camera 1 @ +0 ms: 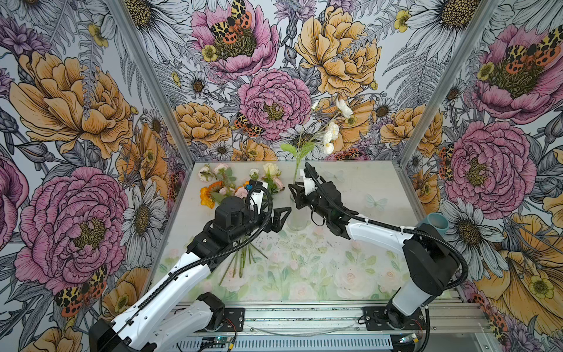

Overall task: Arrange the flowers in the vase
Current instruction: 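Open the right gripper to release the stem in the vase, then withdraw the right gripper while the left gripper moves over the flower bunch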

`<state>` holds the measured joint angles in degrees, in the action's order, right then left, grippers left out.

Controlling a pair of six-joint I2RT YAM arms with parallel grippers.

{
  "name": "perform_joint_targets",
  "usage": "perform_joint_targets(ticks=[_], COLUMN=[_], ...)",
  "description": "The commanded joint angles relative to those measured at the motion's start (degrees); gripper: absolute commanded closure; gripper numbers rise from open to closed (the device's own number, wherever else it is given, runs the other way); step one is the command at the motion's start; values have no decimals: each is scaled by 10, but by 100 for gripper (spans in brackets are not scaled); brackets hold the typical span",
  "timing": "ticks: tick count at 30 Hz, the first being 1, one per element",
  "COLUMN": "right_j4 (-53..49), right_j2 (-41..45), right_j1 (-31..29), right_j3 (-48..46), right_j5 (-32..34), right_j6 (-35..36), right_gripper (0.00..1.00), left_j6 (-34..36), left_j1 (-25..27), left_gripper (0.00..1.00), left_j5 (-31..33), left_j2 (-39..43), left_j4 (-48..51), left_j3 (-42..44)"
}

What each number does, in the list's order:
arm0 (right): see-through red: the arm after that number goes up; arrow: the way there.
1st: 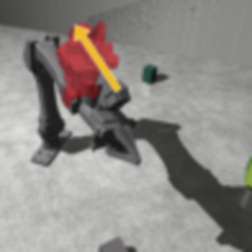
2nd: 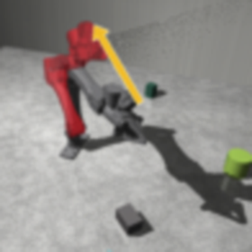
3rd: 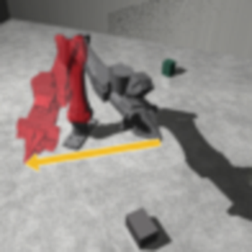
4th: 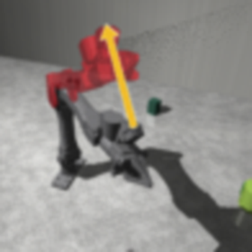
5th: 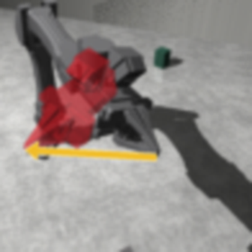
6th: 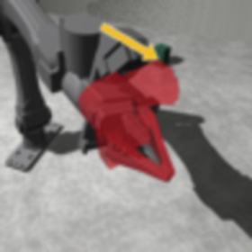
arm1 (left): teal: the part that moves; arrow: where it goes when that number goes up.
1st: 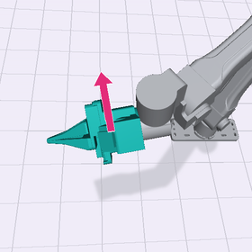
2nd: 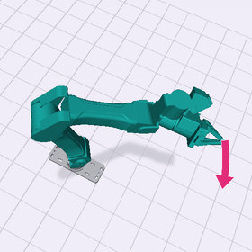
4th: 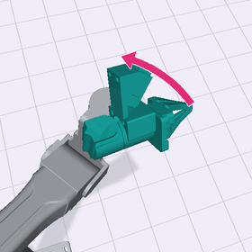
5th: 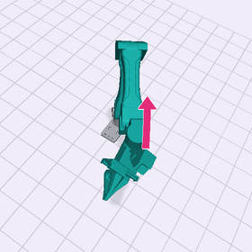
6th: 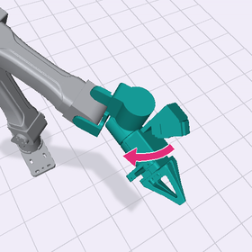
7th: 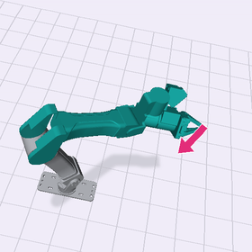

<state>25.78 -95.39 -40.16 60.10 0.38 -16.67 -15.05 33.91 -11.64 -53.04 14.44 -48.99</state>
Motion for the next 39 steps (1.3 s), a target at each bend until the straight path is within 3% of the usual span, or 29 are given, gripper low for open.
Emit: perform_joint_targets(ticks=[1,8,19,22,25,30,35,39], right_j4=[-5,-17,-92,-138,-191,-293,-327,-366], right_j2=[12,33,88,116,155,224,286,285], right_j1=[-3,-4,-12,-13,-12,-23,-43,-50], right_j3=[-10,-12,-3,-4,-9,-18,-44,-18], right_j5=[11,8,38,54,59,59,43,26], right_j6=[4,6,12,4,-3,-19,-33,-24], right_gripper=[61,36,24,23,20,2,1,1], left_j6=[-7,-8,-9,-17,-37,-92,-133,-131], left_j1=[6,7,12,11,3,-70,-127,-162], left_gripper=[1,1,1,1,2,23,37,40], left_j5=[9,12,32,73,173,255,249,240], left_j2=[4,5,8,-2,-25,-84,-100,-105], left_j4=[5,5,10,39,117,239,243,242], left_j3=[-6,-6,-11,-31,-70,-99,-60,-44])
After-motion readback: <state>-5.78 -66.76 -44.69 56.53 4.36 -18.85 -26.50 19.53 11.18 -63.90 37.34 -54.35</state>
